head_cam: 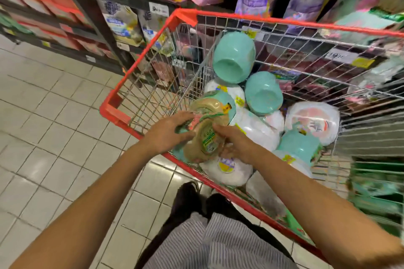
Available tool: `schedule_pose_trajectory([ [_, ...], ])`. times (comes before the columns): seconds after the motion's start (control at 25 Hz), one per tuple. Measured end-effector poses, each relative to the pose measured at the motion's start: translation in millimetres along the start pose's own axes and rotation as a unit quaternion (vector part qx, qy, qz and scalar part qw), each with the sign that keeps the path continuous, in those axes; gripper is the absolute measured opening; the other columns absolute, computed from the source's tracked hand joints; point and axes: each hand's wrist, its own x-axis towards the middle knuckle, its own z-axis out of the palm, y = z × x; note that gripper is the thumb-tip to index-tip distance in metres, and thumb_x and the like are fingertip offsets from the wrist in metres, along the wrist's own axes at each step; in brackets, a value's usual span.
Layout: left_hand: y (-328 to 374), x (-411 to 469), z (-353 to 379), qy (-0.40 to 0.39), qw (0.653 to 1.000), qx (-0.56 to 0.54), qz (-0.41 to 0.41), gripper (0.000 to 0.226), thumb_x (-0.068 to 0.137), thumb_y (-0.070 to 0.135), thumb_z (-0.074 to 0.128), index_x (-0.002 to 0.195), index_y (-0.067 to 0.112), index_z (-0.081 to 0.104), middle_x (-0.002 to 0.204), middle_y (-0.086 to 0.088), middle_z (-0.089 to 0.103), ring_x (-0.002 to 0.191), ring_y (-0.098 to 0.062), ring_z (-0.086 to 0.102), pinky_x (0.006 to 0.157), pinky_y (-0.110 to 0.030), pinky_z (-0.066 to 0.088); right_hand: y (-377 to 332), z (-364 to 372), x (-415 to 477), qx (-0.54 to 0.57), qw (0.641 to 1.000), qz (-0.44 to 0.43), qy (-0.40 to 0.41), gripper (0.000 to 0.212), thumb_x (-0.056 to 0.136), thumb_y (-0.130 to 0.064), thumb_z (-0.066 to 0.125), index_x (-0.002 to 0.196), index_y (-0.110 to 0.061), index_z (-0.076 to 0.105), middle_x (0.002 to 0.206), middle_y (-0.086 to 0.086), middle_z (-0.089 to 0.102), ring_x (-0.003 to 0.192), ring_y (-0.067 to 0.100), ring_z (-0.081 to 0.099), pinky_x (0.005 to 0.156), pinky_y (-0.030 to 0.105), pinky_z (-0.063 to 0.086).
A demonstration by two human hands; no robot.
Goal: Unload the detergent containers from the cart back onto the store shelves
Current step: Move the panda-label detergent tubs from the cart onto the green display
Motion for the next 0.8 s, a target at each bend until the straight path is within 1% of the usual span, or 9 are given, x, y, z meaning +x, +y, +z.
schedule_pose_trajectory([
  [0.12,3.8,1.5,-1.1,0.019,0.999,0.025,-0.007,0.054,0.087,0.043,0.066,0.138,0.04,0.048,0.143,0.01,0.051,0.125,-0.018,0.053,0.097,-0.027,0.041,8.3,9.3,5.9,0.075,0.995,-0.065,-0.008,0.032,0.089,-0.013,0.064,0.117,0.002,0.058,0.097,0.013,0.073,0.082,0.023,0.07,0.071,0.035,0.058],
  [0.24,8.1,-4.8,-3.3,0.053,0.999,0.004,0.01,0.053,0.083,0.041,0.071,0.133,0.035,0.056,0.133,0.007,0.061,0.117,-0.016,0.058,0.087,-0.018,0.038,9.3,14.2,2.2,0.108,0.988,-0.103,0.033,0.058,0.074,-0.015,0.076,0.124,0.006,0.055,0.122,0.028,0.061,0.106,0.037,0.062,0.093,0.051,0.049],
  [0.32,11.2,-6.5,-4.1,0.083,0.994,-0.068,0.024,0.048,0.083,0.038,0.071,0.129,0.032,0.06,0.13,0.005,0.063,0.116,-0.015,0.054,0.084,-0.013,0.034,5.7,8.9,-1.4,0.15,0.982,-0.107,0.038,0.066,0.068,-0.024,0.077,0.123,0.006,0.057,0.123,0.03,0.06,0.111,0.04,0.06,0.097,0.052,0.046],
  [0.4,22.7,-5.9,-9.2,0.099,0.98,-0.161,0.061,0.039,0.087,0.034,0.065,0.125,0.029,0.062,0.129,0.005,0.062,0.117,-0.014,0.05,0.089,-0.012,0.032,3.1,-0.1,-8.0,0.219,0.97,-0.107,0.021,0.059,0.074,-0.025,0.071,0.123,0.005,0.059,0.119,0.025,0.064,0.11,0.037,0.062,0.096,0.047,0.049],
  [0.56,58.2,5.7,-22.4,0.084,0.952,-0.241,0.17,0.033,0.087,0.013,0.066,0.12,0.02,0.064,0.115,0.002,0.063,0.108,0.0,0.052,0.099,-0.019,0.037,-12.7,-18.5,-26.7,0.303,0.939,-0.16,-0.026,0.043,0.087,-0.029,0.05,0.121,-0.004,0.059,0.104,0.014,0.073,0.09,0.023,0.071,0.074,0.033,0.058],
  [0.64,72.9,15.8,-31.3,0.084,0.958,-0.223,0.158,0.05,0.079,0.025,0.076,0.126,0.027,0.059,0.12,0.002,0.055,0.113,-0.002,0.046,0.103,-0.025,0.035,-21.4,-27.4,-36.8,0.305,0.937,-0.171,-0.009,0.051,0.087,-0.036,0.047,0.127,-0.007,0.058,0.113,0.013,0.07,0.097,0.024,0.07,0.077,0.034,0.057],
  [0.68,79.0,20.6,-36.4,0.07,0.97,-0.197,0.126,0.071,0.068,0.038,0.083,0.132,0.032,0.054,0.13,0.003,0.049,0.122,-0.007,0.04,0.107,-0.031,0.032,-24.1,-32.1,-40.5,0.304,0.939,-0.161,-0.001,0.05,0.085,-0.04,0.048,0.123,-0.011,0.065,0.113,0.011,0.071,0.097,0.024,0.07,0.077,0.034,0.058],
  [0.76,87.2,28.5,-43.9,-0.009,0.986,-0.147,0.075,0.114,0.04,0.059,0.083,0.142,0.039,0.038,0.146,0.005,0.036,0.134,-0.015,0.03,0.114,-0.043,0.028,-29.4,-40.5,-48.0,0.289,0.946,-0.148,0.004,0.041,0.084,-0.043,0.048,0.1,-0.02,0.078,0.101,0.006,0.075,0.091,0.021,0.073,0.07,0.032,0.059],
  [0.8,89.4,31.1,-46.5,-0.058,0.984,-0.151,0.074,0.124,0.034,0.063,0.083,0.144,0.042,0.032,0.148,0.005,0.033,0.135,-0.018,0.033,0.113,-0.046,0.032,-32.1,-43.4,-51.5,0.283,0.947,-0.149,-0.002,0.039,0.084,-0.042,0.046,0.092,-0.023,0.08,0.096,0.003,0.076,0.087,0.018,0.073,0.068,0.03,0.059],
])
